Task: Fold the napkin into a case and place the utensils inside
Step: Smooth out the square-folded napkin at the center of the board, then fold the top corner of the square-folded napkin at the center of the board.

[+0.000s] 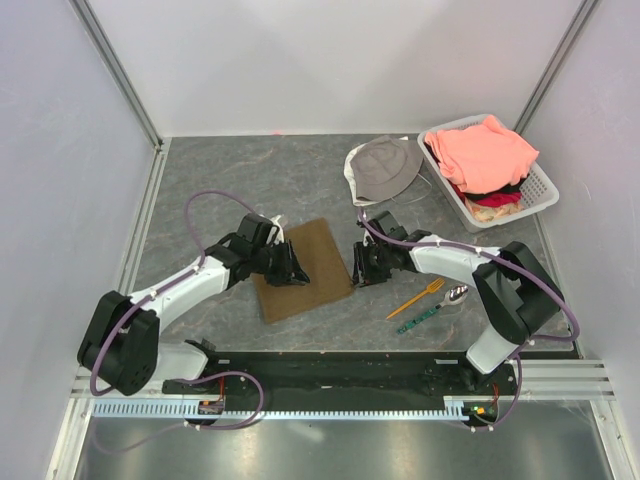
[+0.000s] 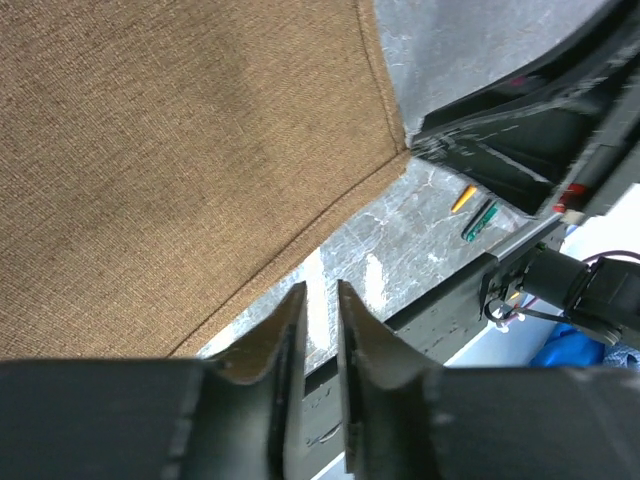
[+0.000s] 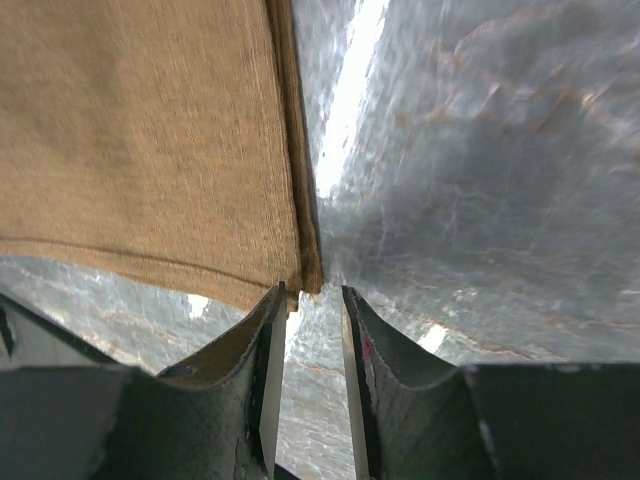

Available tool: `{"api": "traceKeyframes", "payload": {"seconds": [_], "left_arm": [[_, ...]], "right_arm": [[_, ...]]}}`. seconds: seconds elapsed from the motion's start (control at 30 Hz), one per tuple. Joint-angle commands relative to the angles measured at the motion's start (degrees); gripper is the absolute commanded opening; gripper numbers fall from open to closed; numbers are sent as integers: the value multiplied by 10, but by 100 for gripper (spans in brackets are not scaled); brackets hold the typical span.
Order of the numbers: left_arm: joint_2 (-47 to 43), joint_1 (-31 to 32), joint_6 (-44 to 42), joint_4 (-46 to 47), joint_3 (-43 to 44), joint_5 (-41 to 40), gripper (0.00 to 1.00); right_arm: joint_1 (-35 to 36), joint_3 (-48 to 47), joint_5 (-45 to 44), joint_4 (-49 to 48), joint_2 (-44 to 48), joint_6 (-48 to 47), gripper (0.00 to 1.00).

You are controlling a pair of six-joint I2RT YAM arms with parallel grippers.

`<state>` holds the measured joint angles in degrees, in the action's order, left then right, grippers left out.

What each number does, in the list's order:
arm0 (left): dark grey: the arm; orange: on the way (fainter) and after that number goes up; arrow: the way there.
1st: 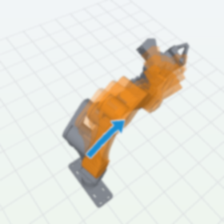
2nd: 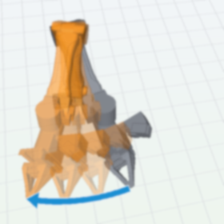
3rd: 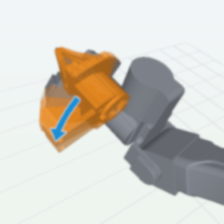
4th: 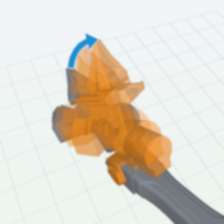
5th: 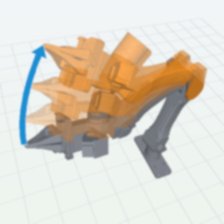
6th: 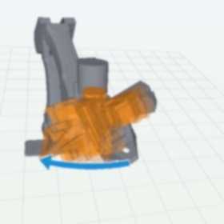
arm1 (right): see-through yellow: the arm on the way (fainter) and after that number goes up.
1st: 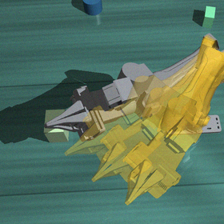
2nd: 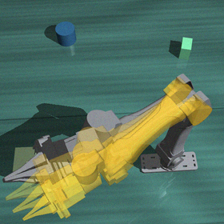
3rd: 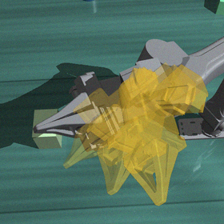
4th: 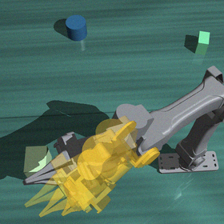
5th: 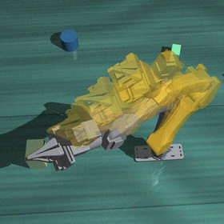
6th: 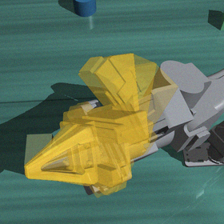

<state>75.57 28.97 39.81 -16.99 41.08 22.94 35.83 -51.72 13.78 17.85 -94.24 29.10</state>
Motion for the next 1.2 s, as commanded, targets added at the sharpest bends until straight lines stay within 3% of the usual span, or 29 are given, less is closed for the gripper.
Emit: {"api": "traceKeyframes", "payload": {"seconds": [0.0,0.53,1.17], "left_arm": [[-29,5,4,27,-13,-3,31],[-33,6,-4,27,-27,1,32],[-39,27,-11,28,-14,1,32]], "right_arm": [[4,20,42,-51,11,23,36],[13,41,67,-89,13,53,40],[14,59,66,-97,23,63,34]]}}
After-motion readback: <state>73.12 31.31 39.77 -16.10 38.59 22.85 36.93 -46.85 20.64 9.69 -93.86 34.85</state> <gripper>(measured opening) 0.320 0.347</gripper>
